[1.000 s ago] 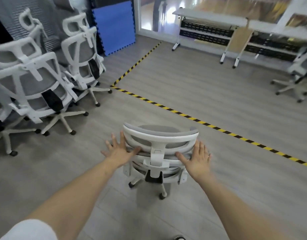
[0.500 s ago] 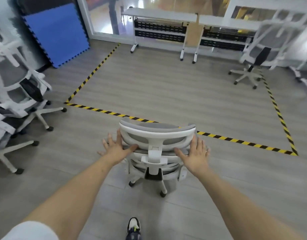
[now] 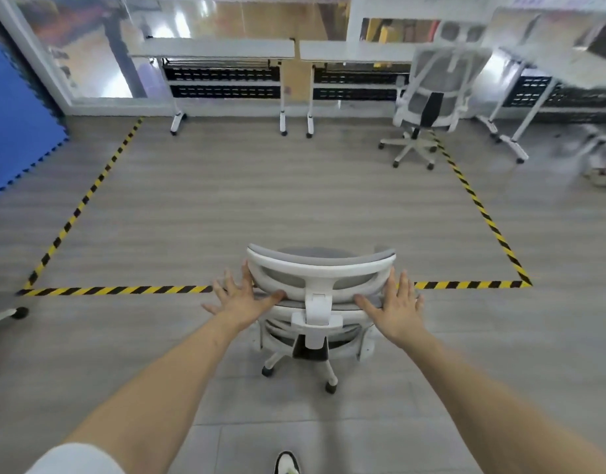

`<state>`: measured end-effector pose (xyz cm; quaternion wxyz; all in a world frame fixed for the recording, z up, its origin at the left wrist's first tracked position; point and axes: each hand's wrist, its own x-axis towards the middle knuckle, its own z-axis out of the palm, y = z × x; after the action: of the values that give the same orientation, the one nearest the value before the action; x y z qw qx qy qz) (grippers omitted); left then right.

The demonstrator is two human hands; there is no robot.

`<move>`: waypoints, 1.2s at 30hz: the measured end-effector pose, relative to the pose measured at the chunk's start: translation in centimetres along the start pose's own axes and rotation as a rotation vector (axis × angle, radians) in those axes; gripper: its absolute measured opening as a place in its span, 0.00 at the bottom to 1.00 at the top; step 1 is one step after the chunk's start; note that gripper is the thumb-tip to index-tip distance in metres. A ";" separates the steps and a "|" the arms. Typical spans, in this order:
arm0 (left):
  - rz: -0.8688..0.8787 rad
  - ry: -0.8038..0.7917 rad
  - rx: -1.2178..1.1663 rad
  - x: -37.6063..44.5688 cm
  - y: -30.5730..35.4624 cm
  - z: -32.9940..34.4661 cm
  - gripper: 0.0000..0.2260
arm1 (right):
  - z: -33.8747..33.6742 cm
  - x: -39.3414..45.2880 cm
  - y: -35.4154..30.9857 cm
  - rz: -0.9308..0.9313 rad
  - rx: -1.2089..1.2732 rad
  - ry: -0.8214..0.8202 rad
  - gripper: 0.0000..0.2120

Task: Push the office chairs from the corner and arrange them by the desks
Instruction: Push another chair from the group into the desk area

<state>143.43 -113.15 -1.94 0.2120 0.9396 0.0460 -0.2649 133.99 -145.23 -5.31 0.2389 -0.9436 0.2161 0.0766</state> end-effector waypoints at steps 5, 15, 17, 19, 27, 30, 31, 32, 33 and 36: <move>0.065 0.016 0.026 7.3 5.5 -1.6 0.55 | -1.9 7.5 0.5 0.026 0.007 0.072 0.56; 0.089 0.004 0.029 23.5 18.6 -5.7 0.57 | -7.6 27.3 0.9 0.033 -0.007 0.072 0.55; 0.073 -0.010 0.024 26.6 21.6 -6.7 0.57 | -9.0 32.0 1.0 0.021 -0.010 0.065 0.55; 0.047 -0.013 0.020 29.7 24.4 -7.8 0.58 | -10.5 36.7 1.0 0.009 -0.018 0.031 0.56; 0.013 0.015 -0.005 41.2 33.4 -11.1 0.59 | -15.5 53.5 0.2 -0.042 -0.059 -0.058 0.55; 0.005 0.037 0.001 46.0 36.2 -12.5 0.61 | -17.1 59.6 -0.6 -0.076 -0.061 -0.060 0.54; 0.002 0.040 -0.004 47.5 37.1 -13.1 0.61 | -17.5 61.7 -0.9 -0.084 -0.053 -0.058 0.54; -0.001 0.046 -0.014 48.9 38.1 -13.6 0.61 | -17.8 63.6 -1.1 -0.087 -0.048 -0.049 0.55; -0.003 0.057 -0.025 50.5 38.9 -14.1 0.61 | -18.0 65.6 -1.4 -0.089 -0.044 -0.036 0.55; -0.001 0.087 -0.054 56.3 41.9 -16.0 0.61 | -18.9 72.4 -2.7 -0.079 -0.050 -0.009 0.55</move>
<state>207.54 -145.74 -3.05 0.2348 0.9441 0.0624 -0.2227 200.77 -179.12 -5.61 0.2191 -0.9567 0.1756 0.0765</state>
